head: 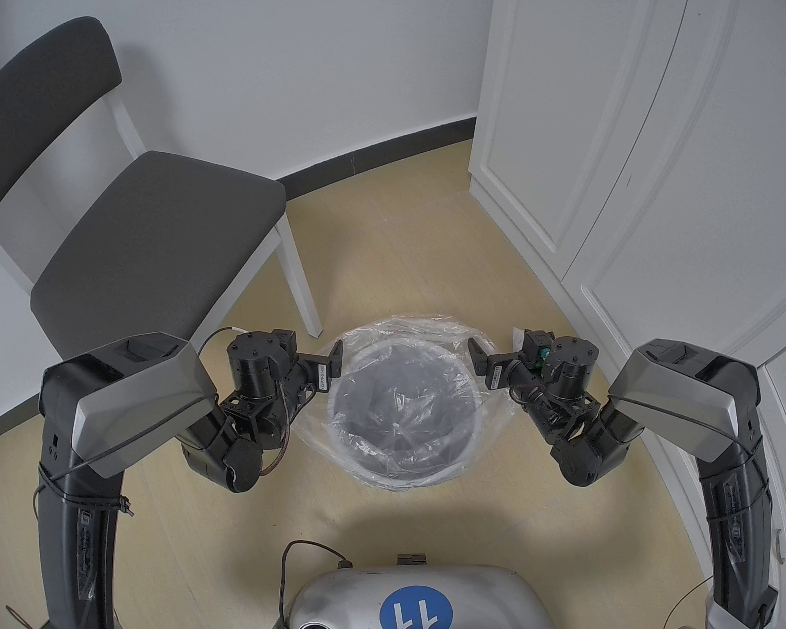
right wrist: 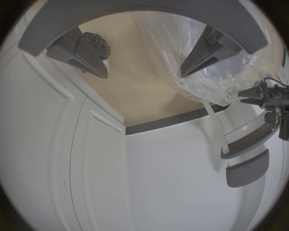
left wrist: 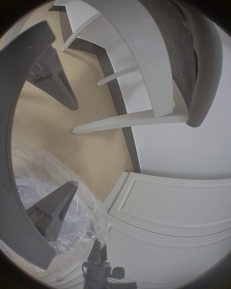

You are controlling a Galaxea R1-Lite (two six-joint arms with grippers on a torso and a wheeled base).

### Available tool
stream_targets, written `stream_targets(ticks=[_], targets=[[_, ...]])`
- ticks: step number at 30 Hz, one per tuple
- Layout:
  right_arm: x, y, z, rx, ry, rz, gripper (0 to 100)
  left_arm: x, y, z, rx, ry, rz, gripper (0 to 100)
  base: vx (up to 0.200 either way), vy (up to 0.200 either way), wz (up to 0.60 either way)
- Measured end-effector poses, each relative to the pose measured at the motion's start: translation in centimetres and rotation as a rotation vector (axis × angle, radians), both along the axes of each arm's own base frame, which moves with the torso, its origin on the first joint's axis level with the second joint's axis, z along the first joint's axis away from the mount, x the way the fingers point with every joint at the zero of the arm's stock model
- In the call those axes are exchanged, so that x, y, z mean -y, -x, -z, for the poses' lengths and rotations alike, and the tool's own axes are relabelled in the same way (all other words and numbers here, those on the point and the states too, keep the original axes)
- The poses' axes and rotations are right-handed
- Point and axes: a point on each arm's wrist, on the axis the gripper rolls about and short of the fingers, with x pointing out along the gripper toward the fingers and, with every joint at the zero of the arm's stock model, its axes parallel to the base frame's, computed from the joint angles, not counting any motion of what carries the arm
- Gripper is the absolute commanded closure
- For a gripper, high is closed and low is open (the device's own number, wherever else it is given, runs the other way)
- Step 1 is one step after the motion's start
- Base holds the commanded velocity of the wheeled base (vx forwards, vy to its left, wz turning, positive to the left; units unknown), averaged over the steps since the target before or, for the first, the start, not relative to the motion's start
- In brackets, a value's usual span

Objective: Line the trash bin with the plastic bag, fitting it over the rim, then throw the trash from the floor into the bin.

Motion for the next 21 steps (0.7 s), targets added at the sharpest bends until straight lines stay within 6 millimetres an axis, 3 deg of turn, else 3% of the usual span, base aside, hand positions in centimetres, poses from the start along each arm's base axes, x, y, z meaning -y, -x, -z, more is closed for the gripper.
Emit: stream_targets(ticks=[21], targets=[[-0.1, -2.2, 2.8, -0.04, -0.092, -0.022, 0, 0.4, -2.7, 2.4, 0.026, 0.014, -0.063, 0, 0.0, 0.0, 0.0]])
